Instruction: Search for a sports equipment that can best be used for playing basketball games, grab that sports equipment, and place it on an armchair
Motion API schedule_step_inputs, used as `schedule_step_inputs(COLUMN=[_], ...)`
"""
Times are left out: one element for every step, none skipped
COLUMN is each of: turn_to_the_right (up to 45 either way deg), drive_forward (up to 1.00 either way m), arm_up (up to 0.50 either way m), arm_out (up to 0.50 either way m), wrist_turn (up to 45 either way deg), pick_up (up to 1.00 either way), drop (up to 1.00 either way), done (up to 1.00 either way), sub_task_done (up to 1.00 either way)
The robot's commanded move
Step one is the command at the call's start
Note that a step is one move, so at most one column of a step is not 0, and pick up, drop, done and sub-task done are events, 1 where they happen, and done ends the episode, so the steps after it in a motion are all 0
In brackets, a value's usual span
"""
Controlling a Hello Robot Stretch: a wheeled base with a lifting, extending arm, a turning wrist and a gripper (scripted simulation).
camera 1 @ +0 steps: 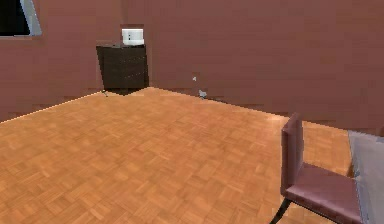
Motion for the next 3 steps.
schedule_step_inputs(turn_to_the_right=[0.0, 0.0, 0.0], drive_forward=[0.0, 0.0, 0.0], arm_up=[0.0, 0.0, 0.0], arm_out=[0.0, 0.0, 0.0], wrist_turn=[-45.0, -45.0, -12.0], pick_up=[0.0, 0.0, 0.0], drop=[0.0, 0.0, 0.0], done=[0.0, 0.0, 0.0], sub_task_done=[0.0, 0.0, 0.0])
